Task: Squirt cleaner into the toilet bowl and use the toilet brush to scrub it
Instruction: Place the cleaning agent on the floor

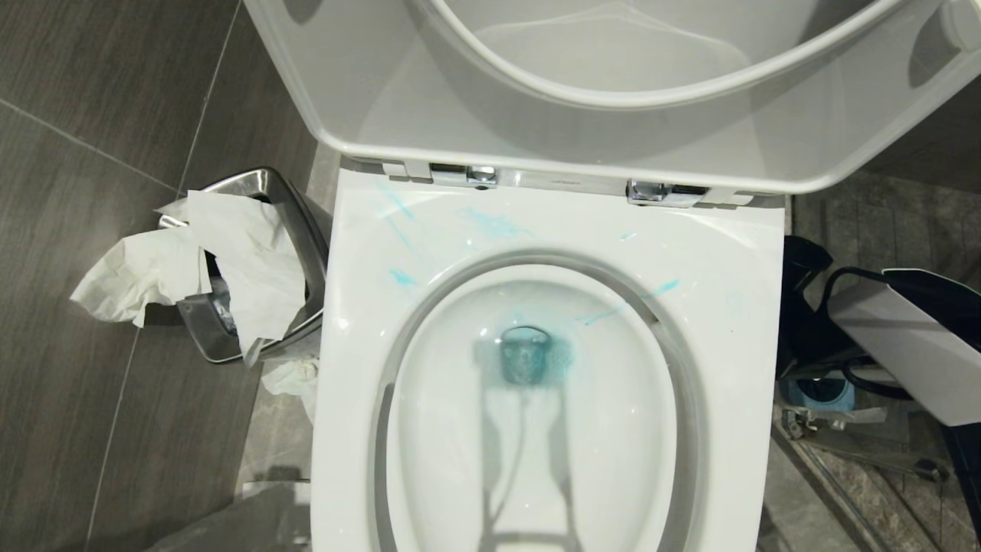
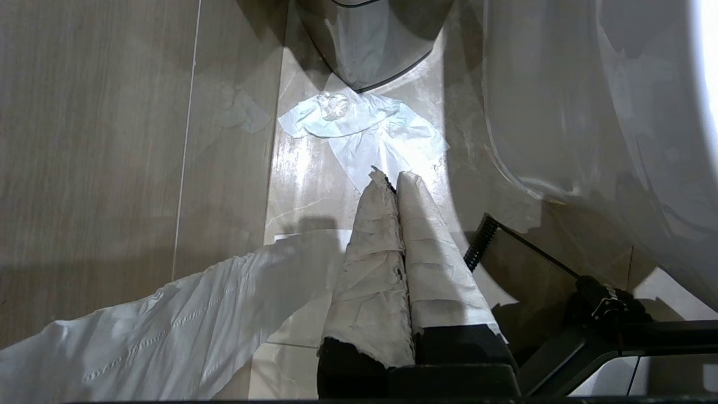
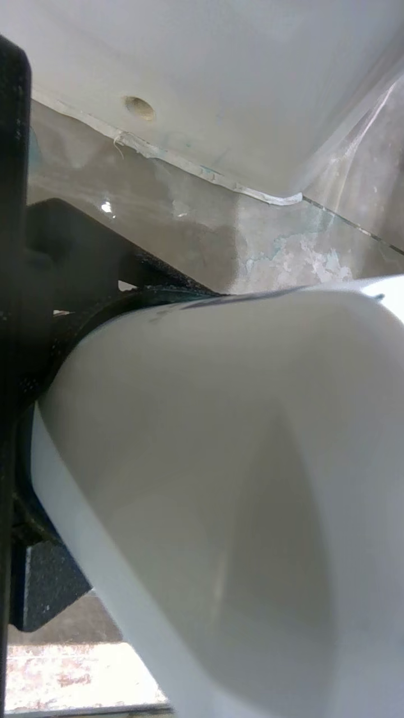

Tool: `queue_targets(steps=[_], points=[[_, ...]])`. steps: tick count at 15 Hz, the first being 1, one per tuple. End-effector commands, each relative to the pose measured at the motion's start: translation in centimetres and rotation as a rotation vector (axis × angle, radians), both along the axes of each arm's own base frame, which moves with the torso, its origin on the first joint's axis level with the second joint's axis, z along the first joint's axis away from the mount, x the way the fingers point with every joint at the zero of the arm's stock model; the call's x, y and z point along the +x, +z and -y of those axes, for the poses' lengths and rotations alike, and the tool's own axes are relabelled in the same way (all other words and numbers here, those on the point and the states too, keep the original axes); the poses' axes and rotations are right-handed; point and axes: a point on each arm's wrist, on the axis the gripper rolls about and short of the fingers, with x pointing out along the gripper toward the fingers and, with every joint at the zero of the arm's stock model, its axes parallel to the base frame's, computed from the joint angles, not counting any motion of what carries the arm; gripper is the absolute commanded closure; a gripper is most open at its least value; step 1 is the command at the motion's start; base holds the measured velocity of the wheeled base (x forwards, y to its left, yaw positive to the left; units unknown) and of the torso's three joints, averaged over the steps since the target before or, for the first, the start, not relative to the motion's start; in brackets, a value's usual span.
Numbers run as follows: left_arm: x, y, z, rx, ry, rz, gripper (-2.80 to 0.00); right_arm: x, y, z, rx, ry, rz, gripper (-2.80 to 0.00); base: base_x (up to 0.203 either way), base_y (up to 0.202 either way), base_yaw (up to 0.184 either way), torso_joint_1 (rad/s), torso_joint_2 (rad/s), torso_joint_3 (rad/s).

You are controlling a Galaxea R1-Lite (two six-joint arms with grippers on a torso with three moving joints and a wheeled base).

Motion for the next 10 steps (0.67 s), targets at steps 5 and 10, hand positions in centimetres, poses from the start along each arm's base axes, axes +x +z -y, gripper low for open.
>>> queue_targets(steps=[5,10], points=[[0.02,-0.04,0.00,0.003,0.000,-0.002,0.00,0.27,-0.77,-0.70,-0.001,0.012,-0.006,0.00,0.000,0.000,0.000,0.000,0.00,0.000],[0.02,-0.04,0.00,0.003,0.000,-0.002,0.00,0.39,-0.98,-0.79,-0.001,0.014,-0.007,-0.01,0.000,0.000,0.000,0.000,0.00,0.000]])
